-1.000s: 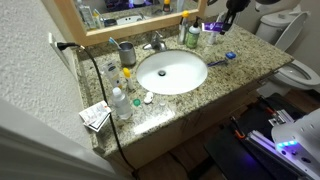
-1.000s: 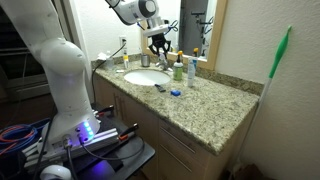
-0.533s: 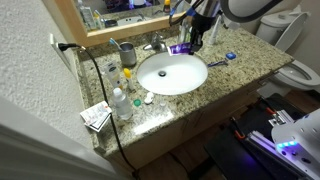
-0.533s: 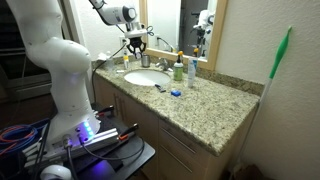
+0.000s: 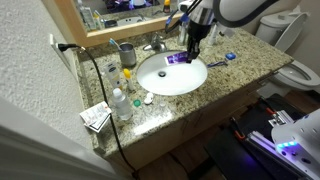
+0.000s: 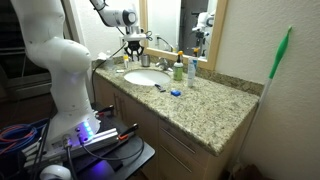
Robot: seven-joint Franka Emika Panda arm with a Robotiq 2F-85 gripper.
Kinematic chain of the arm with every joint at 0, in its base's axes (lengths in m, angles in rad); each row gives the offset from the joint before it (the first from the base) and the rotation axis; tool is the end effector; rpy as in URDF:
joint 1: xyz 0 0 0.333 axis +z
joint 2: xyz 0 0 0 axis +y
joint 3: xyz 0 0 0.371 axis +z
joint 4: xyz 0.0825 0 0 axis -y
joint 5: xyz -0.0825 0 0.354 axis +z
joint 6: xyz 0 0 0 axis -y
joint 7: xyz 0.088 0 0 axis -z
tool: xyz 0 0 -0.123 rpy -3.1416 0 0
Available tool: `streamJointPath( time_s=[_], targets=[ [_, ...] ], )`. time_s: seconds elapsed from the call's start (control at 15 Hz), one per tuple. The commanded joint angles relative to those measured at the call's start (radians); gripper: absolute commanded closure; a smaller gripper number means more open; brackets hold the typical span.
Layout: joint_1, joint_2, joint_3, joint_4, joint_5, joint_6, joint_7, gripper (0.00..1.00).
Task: Move the purple toothpaste to the left side of the counter
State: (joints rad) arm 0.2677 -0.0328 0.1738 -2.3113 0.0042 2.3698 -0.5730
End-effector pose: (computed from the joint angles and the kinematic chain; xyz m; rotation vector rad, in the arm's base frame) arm 0.4444 0.2107 0.4244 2.7378 1.5167 0.1416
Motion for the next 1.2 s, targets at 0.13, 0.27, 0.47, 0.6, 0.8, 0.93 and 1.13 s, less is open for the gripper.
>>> streamJointPath(
  time_s=[0.13, 0.27, 0.47, 0.6, 0.8, 0.93, 1.13],
  targets=[
    [0.003, 0.345, 0.094, 0.293, 0.216, -0.021, -0.004, 0.88],
    [-0.008, 0.283, 0.115, 0.218, 0.186, 0.001, 0.009, 0.63],
    [-0.016, 0.372, 0.125, 0.310, 0.202, 0.001, 0.025, 0.88],
    [0.016, 0.415, 0.082, 0.340, 0.102, 0.002, 0.156, 0.88],
    [0.004, 0.502, 0.073, 0.426, 0.091, 0.044, 0.306, 0.88],
    [-0.006, 0.555, 0.079, 0.487, 0.121, 0.087, 0.356, 0.88],
    [-0.028, 0.634, 0.113, 0.575, 0.168, 0.137, 0.362, 0.88]
  ],
)
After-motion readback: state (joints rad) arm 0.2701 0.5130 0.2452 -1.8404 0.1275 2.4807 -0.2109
